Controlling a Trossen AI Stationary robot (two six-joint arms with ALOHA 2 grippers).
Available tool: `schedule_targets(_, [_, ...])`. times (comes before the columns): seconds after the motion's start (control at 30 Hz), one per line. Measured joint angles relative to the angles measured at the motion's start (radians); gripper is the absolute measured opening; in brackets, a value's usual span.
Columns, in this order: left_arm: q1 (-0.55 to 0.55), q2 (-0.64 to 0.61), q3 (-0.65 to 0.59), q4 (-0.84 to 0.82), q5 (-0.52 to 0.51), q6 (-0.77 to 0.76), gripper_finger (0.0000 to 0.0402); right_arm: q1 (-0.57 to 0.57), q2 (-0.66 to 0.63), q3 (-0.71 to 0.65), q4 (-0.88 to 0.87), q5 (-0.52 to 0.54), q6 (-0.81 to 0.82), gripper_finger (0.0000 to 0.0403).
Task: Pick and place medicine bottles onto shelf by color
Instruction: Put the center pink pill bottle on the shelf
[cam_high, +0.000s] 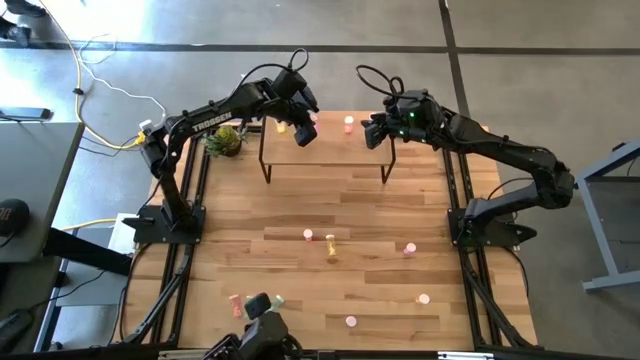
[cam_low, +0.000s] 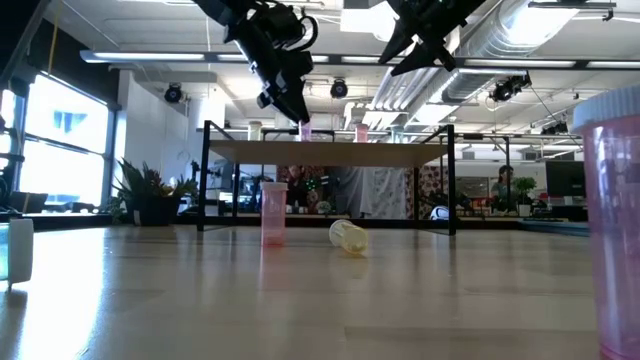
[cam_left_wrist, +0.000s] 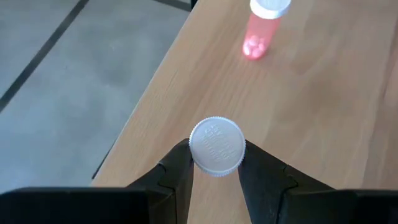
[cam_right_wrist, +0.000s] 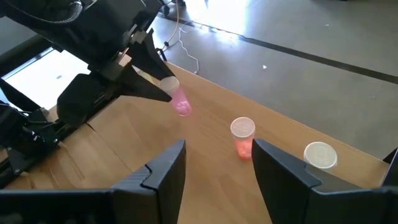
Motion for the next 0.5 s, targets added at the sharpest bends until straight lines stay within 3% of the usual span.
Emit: schedule_targets(0.5, [-0.013, 0.005, -0.011, -0.006, -0.01, -0.047, 0.0103, 0.0, 0.0, 0.0, -0.004, 0.001, -0.014, 0.0174])
